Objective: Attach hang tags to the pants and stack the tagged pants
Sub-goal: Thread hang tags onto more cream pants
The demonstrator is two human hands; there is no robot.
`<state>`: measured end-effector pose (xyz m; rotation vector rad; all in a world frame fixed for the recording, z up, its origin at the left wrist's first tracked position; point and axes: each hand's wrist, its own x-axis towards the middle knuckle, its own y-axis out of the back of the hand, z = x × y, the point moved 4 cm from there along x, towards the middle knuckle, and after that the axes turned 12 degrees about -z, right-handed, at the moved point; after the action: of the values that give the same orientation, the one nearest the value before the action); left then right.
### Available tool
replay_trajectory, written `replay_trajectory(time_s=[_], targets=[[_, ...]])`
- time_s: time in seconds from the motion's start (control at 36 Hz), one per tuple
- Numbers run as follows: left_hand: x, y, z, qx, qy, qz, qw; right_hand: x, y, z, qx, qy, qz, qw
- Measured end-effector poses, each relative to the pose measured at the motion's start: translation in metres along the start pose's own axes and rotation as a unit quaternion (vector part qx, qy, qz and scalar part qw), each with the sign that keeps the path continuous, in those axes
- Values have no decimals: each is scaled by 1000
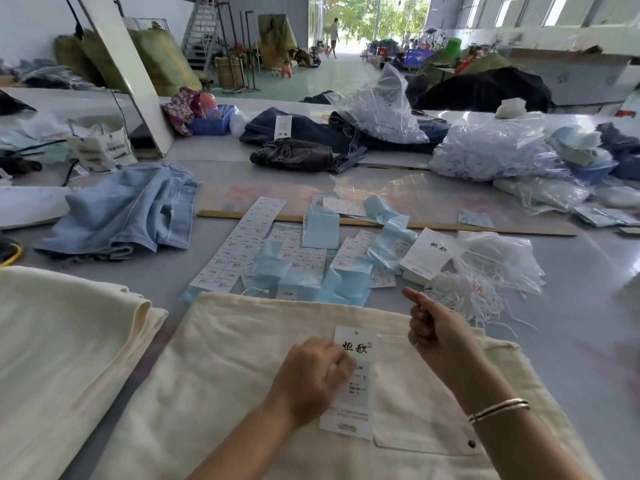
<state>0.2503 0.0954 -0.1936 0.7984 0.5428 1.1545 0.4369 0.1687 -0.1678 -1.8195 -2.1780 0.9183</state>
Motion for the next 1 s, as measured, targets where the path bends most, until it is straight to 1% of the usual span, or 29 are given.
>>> replay_trajectory(time_s=[0.03,0.06,0.11,0.17,0.25,0.33,0.42,0.47,0.53,0.58,0.61,0.67,0.69,0.75,0.86,1.0], targets=[[5,0,0,-10,29,32,999,-1,0,1,-30,-8,-1,1000],[12,-2,2,13,62,51,997,-1,1,3,-56,-15,0,998],[25,-10,5,78,142,51,985,0,2,9,-104,-19,13,994],[35,-20,10,103,205,28,973,1,4,14,-176,-8,36,984],[42,-29,13,125,246,24,961,-1,6,24,-290,24,47,956],[41,-29,13,116,253,62,958,-6,7,32,-338,75,39,937],[37,-25,12,49,240,113,963,-12,5,36,-357,124,28,925],[31,-20,8,-49,206,157,965,-14,1,39,-361,144,12,921],[23,-18,6,-122,175,193,958,-13,-4,43,-363,134,-14,922],[18,-19,5,-144,174,205,952,-9,-6,47,-365,114,-40,923],[17,-20,4,-168,179,210,946,-8,-7,48,-367,105,-51,923],[16,-22,2,-255,172,222,925,-6,-7,50,-377,93,-75,919],[15,-23,1,-292,160,222,916,-5,-7,51,-385,89,-89,914],[14,-22,0,-328,130,214,911,-4,-7,51,-390,83,-114,910],[10,-20,2,-383,80,185,902,-3,-7,50,-356,64,-158,919],[9,-17,3,-403,41,166,899,-3,-6,51,-333,50,-185,923]])
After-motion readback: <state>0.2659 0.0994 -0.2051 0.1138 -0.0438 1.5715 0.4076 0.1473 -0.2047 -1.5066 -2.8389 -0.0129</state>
